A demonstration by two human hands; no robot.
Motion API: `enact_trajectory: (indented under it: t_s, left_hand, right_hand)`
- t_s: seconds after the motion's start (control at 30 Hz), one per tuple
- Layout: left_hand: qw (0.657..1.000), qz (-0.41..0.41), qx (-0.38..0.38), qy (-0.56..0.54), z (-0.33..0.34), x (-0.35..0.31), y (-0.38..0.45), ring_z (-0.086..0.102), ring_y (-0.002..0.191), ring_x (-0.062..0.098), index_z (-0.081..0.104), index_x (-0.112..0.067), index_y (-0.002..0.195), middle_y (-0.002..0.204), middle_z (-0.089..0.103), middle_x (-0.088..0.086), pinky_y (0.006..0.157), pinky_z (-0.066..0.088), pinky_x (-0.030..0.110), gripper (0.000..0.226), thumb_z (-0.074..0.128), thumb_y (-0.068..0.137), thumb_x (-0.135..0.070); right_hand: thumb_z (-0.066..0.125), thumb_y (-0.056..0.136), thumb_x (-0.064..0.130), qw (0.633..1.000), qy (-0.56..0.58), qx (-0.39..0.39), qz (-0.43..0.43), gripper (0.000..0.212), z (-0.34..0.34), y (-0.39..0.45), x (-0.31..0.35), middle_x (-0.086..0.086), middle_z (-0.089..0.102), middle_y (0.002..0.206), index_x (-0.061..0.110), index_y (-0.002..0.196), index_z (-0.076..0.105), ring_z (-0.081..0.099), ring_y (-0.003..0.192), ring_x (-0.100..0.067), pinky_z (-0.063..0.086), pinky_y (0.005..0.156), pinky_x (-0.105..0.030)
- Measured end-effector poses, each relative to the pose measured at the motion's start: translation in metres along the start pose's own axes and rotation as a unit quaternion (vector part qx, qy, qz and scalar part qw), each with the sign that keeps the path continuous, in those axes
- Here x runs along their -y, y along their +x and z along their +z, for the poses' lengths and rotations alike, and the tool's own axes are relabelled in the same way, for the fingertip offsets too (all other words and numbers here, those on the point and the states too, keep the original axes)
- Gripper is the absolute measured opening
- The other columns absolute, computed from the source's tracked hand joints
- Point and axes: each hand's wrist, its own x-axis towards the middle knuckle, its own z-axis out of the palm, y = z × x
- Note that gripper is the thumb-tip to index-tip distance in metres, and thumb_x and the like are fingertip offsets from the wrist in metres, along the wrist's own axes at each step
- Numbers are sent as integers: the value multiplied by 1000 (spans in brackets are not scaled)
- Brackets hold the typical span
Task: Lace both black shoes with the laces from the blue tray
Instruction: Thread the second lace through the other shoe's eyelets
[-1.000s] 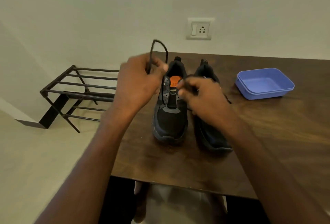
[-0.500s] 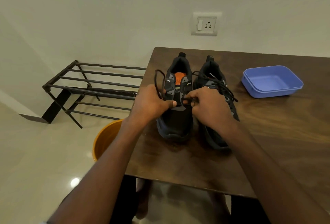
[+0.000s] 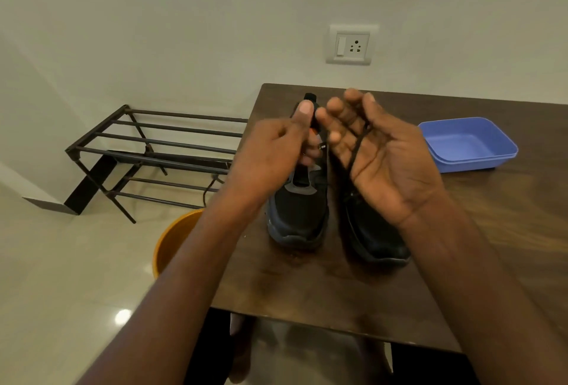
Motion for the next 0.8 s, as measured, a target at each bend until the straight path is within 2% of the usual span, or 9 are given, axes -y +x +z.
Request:
enact_trajectory:
  t_s: [0.13,0.23,0.3,0.37,0.47,0.53,0.67,0.77,0.8]
  left_hand:
    - [955,-56,267,-120,5,12,-4,74,104,29,67,-4,120,100,77,10,102,54,44,50,42,108,-46]
    - [952,-21,271,-142,-7,25,-1,70,83,29,70,-8,106,71,61,5,89,57,33,25,58,104,-29]
    - [965,-33,203,-164,-17,31,4,61,68,20,73,-12,101,64,52,1,78,54,34,24,59,103,-32]
    - [979,-46,121,-157,-25,38,9,52,59,14,74,-11,99,60,47,-2,68,49,29,32,59,103,-39]
    - [990,-52,57,-114,-28,50,15,43,54,10,75,-8,99,57,44,-6,58,41,23,41,55,104,-43]
    - [995,-36,58,-69,-22,52,15,43,54,8,75,-11,93,55,47,-11,57,39,22,36,58,104,-41]
    - [997,23,76,-9,-12,52,19,55,57,-7,73,-16,84,63,64,-18,54,41,6,26,63,101,-32]
    - [995,56,78,-11,-11,55,19,53,55,-3,72,-12,85,61,62,-13,53,40,8,33,56,105,-34]
    - [995,61,79,-10,-10,56,19,51,55,-1,71,-11,84,60,60,-12,54,40,9,37,53,106,-35]
  right_hand:
    - [41,110,26,998,53,-22,-40,28,-7,5,-3,-12,71,115,9,110,64,62,129,-27,48,111,-36]
    - [43,110,31,992,-63,-94,-56,31,-15,3,2,-10,74,105,10,104,66,71,116,-25,56,100,-34]
    - [47,109,35,946,-232,-216,-63,34,-22,0,7,-6,75,85,13,94,68,77,85,-18,61,76,-30]
    - [46,107,48,836,-453,-303,-70,47,-34,0,11,-2,71,69,16,80,67,69,62,-14,57,61,-32]
    - [37,96,77,572,-763,-301,-22,72,-48,0,17,-6,66,69,15,73,66,64,69,-25,53,65,-41]
    - [48,95,71,485,-817,-305,-69,61,-44,-1,12,-5,65,91,13,92,65,60,82,-25,45,65,-37]
    - [64,98,40,517,-791,-171,-278,39,-24,2,-13,-5,55,128,18,130,58,50,116,-22,45,89,-34]
    - [65,99,29,701,-676,-32,-224,25,-24,6,-39,10,71,104,20,122,69,66,97,-1,53,86,-18]
    - [67,98,23,730,-652,-22,-203,20,-24,6,-44,12,73,95,20,117,72,68,90,1,55,83,-16]
